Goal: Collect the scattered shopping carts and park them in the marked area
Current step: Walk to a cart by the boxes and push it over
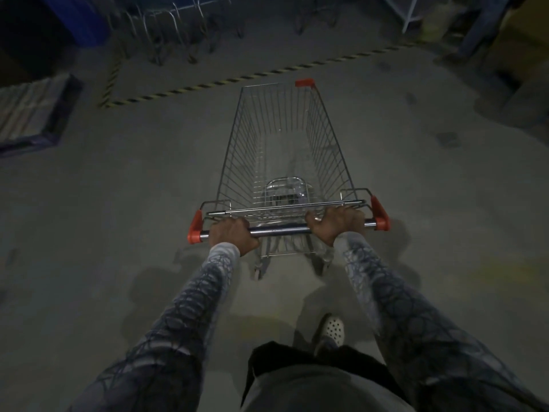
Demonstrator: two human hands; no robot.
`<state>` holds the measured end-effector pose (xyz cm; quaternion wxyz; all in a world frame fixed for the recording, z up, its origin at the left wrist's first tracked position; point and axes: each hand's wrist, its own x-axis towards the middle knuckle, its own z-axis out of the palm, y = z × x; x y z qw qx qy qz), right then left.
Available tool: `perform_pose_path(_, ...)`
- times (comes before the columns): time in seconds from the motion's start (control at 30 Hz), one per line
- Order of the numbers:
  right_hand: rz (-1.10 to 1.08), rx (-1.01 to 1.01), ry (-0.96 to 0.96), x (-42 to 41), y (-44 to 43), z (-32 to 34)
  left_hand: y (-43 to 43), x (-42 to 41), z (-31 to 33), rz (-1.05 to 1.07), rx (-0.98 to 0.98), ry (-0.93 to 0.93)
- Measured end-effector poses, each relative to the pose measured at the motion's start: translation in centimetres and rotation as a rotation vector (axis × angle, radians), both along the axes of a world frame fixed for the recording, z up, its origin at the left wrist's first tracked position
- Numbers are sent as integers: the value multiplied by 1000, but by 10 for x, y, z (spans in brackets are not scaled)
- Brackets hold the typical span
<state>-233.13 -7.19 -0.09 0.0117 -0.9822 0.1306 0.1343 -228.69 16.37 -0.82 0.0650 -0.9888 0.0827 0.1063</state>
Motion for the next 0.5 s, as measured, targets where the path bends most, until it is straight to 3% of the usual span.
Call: perform_pose_path(0.5, 107, 0, 11, 303, -114, 0, -112, 279, 2, 82, 29, -19)
